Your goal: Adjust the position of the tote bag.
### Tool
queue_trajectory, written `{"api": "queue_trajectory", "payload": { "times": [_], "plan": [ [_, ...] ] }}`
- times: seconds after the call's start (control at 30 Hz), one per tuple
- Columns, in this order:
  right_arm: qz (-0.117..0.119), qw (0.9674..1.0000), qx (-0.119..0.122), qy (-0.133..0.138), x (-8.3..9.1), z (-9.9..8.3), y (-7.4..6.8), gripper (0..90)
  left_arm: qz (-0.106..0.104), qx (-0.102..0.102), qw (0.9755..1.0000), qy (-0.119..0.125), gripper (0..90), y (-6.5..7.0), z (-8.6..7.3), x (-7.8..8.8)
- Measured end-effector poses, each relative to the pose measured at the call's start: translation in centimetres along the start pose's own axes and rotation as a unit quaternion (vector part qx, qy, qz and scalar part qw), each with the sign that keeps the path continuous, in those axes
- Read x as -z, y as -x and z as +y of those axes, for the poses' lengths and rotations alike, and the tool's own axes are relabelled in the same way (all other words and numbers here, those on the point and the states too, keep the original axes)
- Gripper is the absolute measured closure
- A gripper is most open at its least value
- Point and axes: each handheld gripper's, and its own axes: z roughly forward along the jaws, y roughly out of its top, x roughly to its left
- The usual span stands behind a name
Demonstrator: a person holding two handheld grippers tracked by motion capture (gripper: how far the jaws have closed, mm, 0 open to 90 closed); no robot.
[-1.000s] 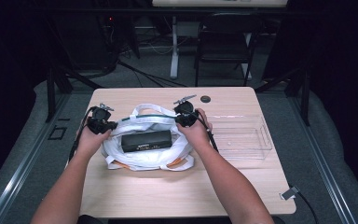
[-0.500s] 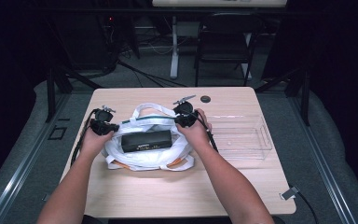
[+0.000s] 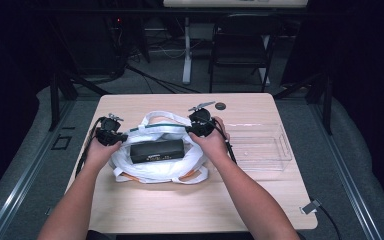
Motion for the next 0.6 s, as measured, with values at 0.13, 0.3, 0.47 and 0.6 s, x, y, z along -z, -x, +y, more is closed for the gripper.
{"api": "queue_trajectory", "payload": {
  "times": [0.13, 0.3, 0.47, 0.6],
  "plan": [
    [0.005, 1.0000, 0.000, 0.007, 1.0, -0.1, -0.1, 63.4, 0.000, -0.003, 1.0000, 0.001, 78.5, 0.1, 0.0, 0.2],
    [0.003, 0.9997, 0.014, 0.020, 2.2, -0.3, -0.5, 60.6, 0.000, 0.003, 1.0000, 0.003, 76.4, 0.1, 0.1, 0.4],
    [0.007, 0.9993, 0.021, 0.029, 3.6, -0.9, -0.7, 57.6, 0.004, -0.001, 1.0000, 0.009, 73.2, 0.2, 0.1, 0.8],
    [0.015, 0.9994, 0.020, 0.025, 4.7, -1.5, -0.5, 55.6, 0.007, 0.001, 0.9998, 0.018, 67.9, 0.2, 0.1, 1.2]
  ]
}}
